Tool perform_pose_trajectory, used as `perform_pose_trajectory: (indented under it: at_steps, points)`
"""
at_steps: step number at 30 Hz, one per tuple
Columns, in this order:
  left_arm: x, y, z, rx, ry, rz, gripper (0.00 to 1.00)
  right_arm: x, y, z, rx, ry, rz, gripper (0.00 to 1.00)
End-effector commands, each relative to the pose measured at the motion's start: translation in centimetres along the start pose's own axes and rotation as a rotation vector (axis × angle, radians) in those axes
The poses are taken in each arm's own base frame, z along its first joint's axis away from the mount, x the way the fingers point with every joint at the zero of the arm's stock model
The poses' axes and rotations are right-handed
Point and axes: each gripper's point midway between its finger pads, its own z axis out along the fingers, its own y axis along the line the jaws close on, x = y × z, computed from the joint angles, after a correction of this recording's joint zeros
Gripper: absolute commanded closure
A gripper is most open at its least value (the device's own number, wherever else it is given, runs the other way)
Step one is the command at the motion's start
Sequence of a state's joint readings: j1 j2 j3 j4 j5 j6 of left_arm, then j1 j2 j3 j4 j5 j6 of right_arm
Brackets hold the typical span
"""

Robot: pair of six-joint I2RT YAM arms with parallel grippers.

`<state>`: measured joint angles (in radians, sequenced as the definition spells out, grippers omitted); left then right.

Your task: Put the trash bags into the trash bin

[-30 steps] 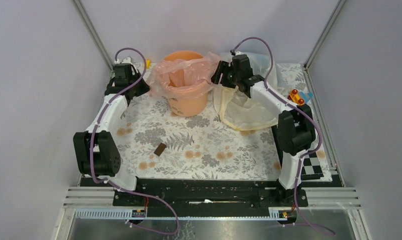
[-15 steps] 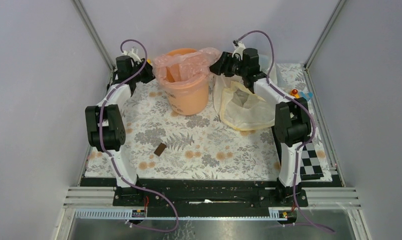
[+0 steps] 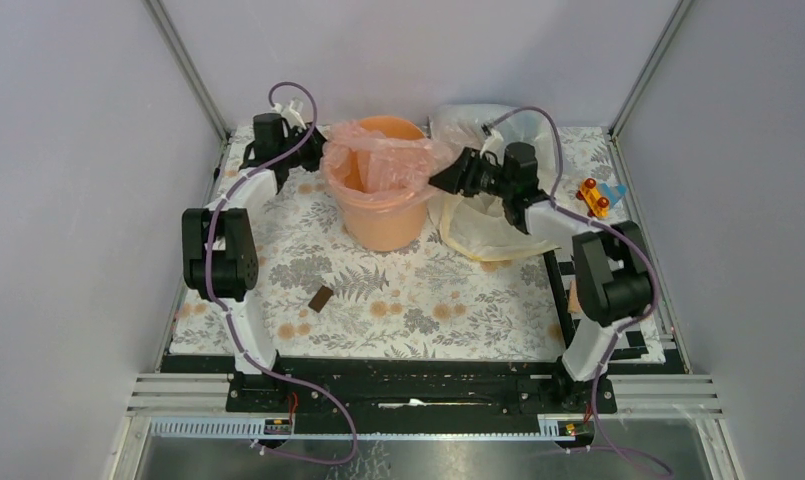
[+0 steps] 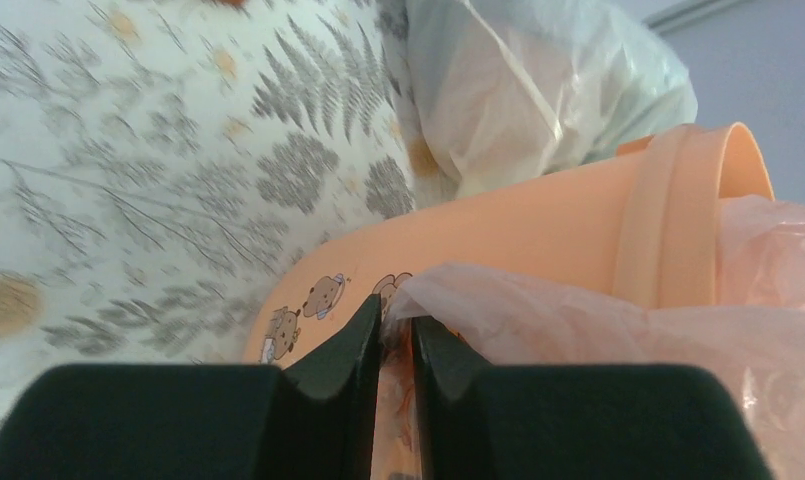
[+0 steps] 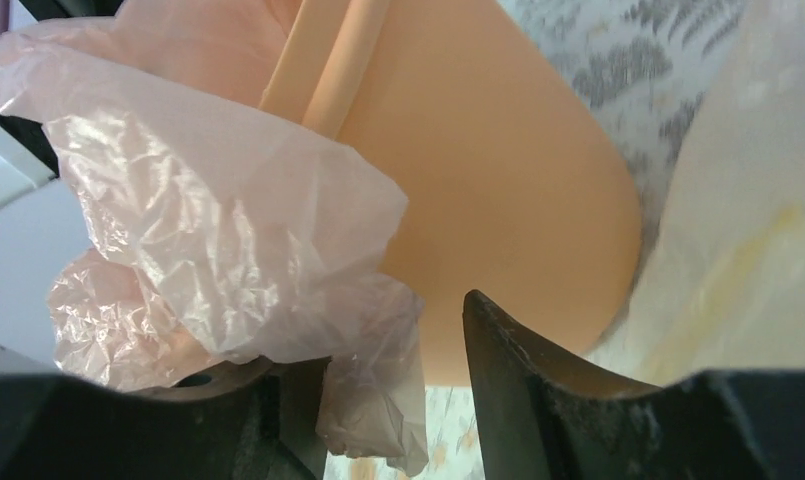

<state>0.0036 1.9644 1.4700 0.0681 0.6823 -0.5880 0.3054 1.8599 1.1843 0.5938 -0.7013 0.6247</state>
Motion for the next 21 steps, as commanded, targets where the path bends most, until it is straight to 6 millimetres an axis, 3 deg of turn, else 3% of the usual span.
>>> perform_pose_trajectory:
  at_steps: [1, 8, 10, 12, 14, 16, 21]
  points:
    - [6.9, -9.9, -1.6, 0.178, 0.214, 0.054, 0.81, 0.5, 6.8, -2.9, -0.095, -0.081, -0.048, 0.46]
    - [11.6, -13.1, -3.6, 0.195, 0.279, 0.043, 0.81, 6.6, 9.0, -9.0, 0.016, -0.098, -0.01, 0.45]
    - [12.2, -12.9, -3.9, 0.174, 0.269, 0.03, 0.81, 7.1, 9.0, -10.7, 0.081, -0.083, -0.041, 0.31]
    - [12.6, -12.8, -4.1, 0.176, 0.255, 0.019, 0.81, 6.8, 8.2, -12.6, 0.199, -0.076, -0.097, 0.14]
    - [12.4, -12.8, -4.2, 0.172, 0.231, 0.019, 0.81, 6.1, 7.8, -14.4, 0.298, -0.071, -0.158, 0.04]
    - [12.1, -12.5, -4.2, 0.148, 0.211, 0.018, 0.81, 5.7, 8.3, -16.0, 0.343, -0.06, -0.206, 0.01]
    - [11.7, -11.8, -4.2, 0.118, 0.142, 0.016, 0.81, 4.6, 12.3, -18.1, 0.255, -0.057, -0.308, 0.0]
